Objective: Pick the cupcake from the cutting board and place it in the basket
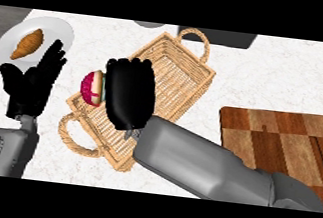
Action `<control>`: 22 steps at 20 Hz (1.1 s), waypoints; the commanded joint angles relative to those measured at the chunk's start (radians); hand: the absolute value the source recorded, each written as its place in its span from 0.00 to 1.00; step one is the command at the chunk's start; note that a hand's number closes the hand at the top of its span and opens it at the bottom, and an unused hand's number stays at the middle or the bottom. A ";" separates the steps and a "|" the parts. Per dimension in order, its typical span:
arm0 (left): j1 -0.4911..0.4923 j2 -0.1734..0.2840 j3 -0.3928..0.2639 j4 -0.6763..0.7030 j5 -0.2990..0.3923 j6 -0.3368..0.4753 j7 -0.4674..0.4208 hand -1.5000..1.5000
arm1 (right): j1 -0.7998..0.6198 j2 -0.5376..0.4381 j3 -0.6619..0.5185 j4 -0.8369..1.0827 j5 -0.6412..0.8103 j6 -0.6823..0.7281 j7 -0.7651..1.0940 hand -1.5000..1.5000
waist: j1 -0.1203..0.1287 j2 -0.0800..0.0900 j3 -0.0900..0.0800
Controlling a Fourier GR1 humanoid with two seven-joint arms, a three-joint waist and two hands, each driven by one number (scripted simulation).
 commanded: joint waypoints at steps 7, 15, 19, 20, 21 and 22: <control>0.055 -0.005 -0.002 -0.054 0.013 -0.016 -0.014 0.50 | -0.250 0.015 0.074 0.178 -0.126 0.098 0.076 1.00 | 0.023 0.003 0.002; -0.013 -0.004 -0.009 0.000 -0.012 -0.005 -0.002 0.50 | -0.230 0.015 0.086 0.277 -0.330 0.225 0.001 1.00 | 0.015 0.011 0.001; -0.043 0.018 0.031 0.044 0.026 -0.035 0.001 0.50 | -0.208 0.015 0.105 0.291 -0.383 0.226 -0.041 1.00 | -0.006 0.008 0.002; -0.012 -0.016 -0.008 0.017 -0.006 -0.009 -0.019 0.50 | -0.224 0.015 0.139 0.305 -0.397 0.207 0.001 1.00 | 0.023 0.012 0.001; -0.023 0.021 0.026 0.013 0.017 -0.033 -0.022 0.50 | -0.211 0.015 0.134 0.332 -0.393 0.160 -0.036 1.00 | 0.017 0.012 0.002; 0.017 0.013 0.029 0.016 0.013 -0.025 -0.042 0.50 | -0.156 0.015 0.158 0.333 -0.350 0.128 -0.063 1.00 | -0.007 0.006 0.003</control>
